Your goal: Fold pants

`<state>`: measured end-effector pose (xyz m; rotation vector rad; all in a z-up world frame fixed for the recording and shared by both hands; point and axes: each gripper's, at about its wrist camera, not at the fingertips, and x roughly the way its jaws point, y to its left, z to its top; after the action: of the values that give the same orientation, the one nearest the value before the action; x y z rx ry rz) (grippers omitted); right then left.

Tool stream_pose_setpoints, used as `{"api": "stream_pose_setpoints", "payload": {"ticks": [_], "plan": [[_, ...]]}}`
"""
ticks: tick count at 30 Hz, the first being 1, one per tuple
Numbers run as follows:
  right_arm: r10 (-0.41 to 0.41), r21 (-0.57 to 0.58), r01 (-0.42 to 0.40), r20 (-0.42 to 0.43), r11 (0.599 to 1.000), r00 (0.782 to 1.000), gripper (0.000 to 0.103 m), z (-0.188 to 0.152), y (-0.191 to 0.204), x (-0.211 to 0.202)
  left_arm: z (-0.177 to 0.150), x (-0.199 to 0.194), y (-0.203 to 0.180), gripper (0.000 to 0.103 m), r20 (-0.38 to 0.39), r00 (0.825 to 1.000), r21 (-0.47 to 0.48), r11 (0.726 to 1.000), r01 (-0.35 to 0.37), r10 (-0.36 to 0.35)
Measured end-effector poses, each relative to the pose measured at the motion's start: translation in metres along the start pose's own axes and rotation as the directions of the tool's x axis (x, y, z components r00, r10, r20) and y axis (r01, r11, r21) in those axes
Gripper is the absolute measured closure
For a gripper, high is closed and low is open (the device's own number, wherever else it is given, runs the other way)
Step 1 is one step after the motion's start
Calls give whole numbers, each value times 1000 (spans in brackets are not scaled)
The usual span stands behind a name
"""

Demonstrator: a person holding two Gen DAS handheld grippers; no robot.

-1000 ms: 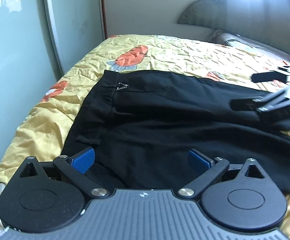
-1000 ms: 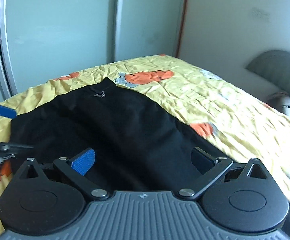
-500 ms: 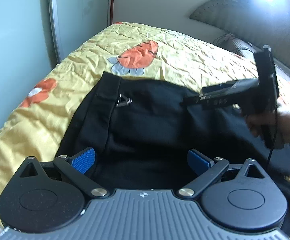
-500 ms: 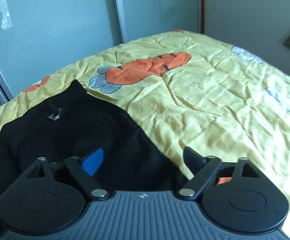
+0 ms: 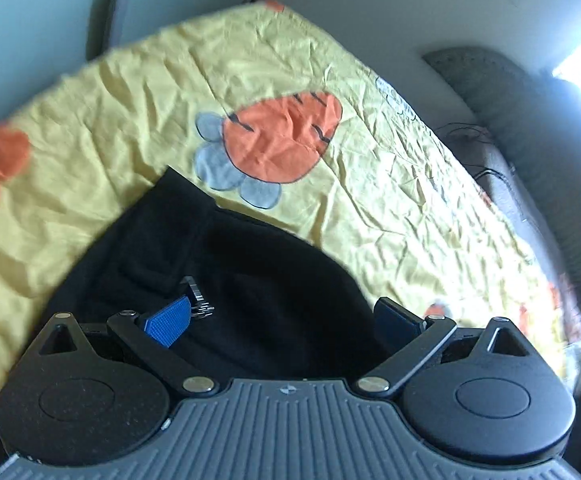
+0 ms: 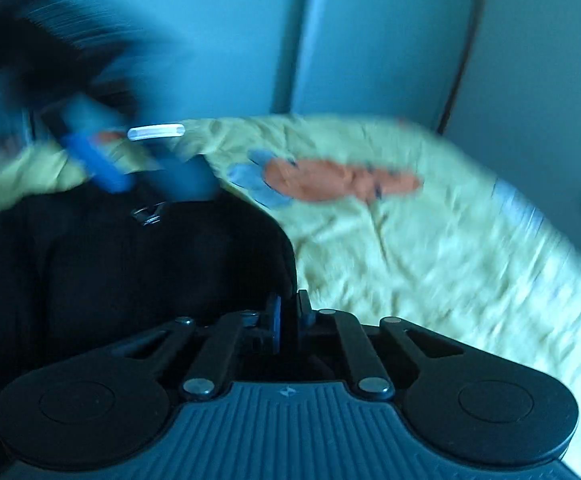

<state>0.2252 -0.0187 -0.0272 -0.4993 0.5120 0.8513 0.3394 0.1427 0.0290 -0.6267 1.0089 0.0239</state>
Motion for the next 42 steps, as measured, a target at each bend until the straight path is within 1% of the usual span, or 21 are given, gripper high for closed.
{"api": "stream_pose_setpoints", "payload": {"ticks": [2, 5, 9, 12, 13, 15, 16, 19, 21, 23, 25, 27, 29, 31, 32, 35, 38, 39, 40, 41, 42], "plan": [[-58, -145, 64, 42, 987, 997, 96, -1, 31, -16, 7, 6, 3, 7, -27, 999, -43, 998, 38, -39], [-138, -336, 162, 96, 928, 986, 96, -8, 73, -31, 11, 10, 10, 9, -34, 996, -110, 991, 72, -77], [-168, -437, 218, 150, 873, 974, 97, -18, 102, -42, 14, 18, 21, 24, -62, 989, -172, 978, 121, -133], [-175, -444, 228, 157, 866, 972, 97, -22, 107, -47, 11, 23, 26, 58, -88, 987, -192, 975, 116, -134], [-180, -446, 234, 159, 864, 971, 97, -23, 108, -48, 9, 22, 27, 73, -84, 989, -191, 976, 102, -120], [-179, -434, 229, 154, 871, 972, 97, -25, 108, -51, 3, 18, 31, 91, -52, 991, -192, 975, 111, -123], [-180, -428, 229, 152, 874, 972, 97, -25, 107, -49, -1, 15, 35, 96, -32, 990, -190, 974, 127, -135], [-193, -414, 231, 130, 881, 972, 94, -25, 107, -46, -13, 7, 39, 97, 15, 989, -184, 972, 144, -144], [-229, -398, 270, 149, 877, 962, 75, -26, 106, -42, -22, -1, 40, 97, 47, 987, -176, 971, 159, -153], [-271, -385, 303, 137, 872, 953, 16, -25, 103, -38, -28, -6, 40, 97, 65, 986, -170, 972, 165, -156], [-267, -378, 300, 139, 876, 954, 18, -27, 99, -39, -35, -13, 39, 97, 87, 984, -155, 973, 169, -157], [-223, -352, 244, 100, 904, 970, 33, -24, 94, -37, -40, -17, 36, 97, 105, 982, -131, 977, 168, -154], [-234, -347, 238, 56, 907, 971, 74, -22, 95, -27, -45, -21, 34, 97, 124, 981, -106, 981, 162, -148], [-227, -340, 228, 44, 912, 973, 91, -27, 99, -26, -46, -21, 33, 96, 128, 980, -92, 982, 162, -150], [-226, -348, 231, 57, 909, 973, 92, -28, 103, -28, -46, -21, 34, 85, 130, 980, -91, 982, 164, -152], [-229, -421, 241, 78, 875, 970, 93, -33, 123, -30, -42, -19, 38, 72, 135, 981, -118, 981, 157, -140], [-225, -454, 239, 86, 858, 970, 93, -35, 137, -34, -39, -18, 42, 70, 158, 979, -128, 980, 154, -133], [-225, -450, 239, 85, 860, 971, 93, -35, 138, -36, -40, -17, 43, 71, 164, 977, -122, 980, 154, -133], [-226, -441, 241, 88, 865, 970, 93, -35, 137, -38, -41, -17, 44, 92, 167, 977, -122, 980, 156, -135], [-228, -428, 245, 91, 870, 969, 93, -36, 135, -39, -43, -17, 46, 98, 167, 976, -124, 979, 162, -141], [-235, -417, 253, 94, 873, 967, 93, -36, 134, -41, -45, -19, 47, 98, 174, 974, -126, 977, 169, -146]]}}
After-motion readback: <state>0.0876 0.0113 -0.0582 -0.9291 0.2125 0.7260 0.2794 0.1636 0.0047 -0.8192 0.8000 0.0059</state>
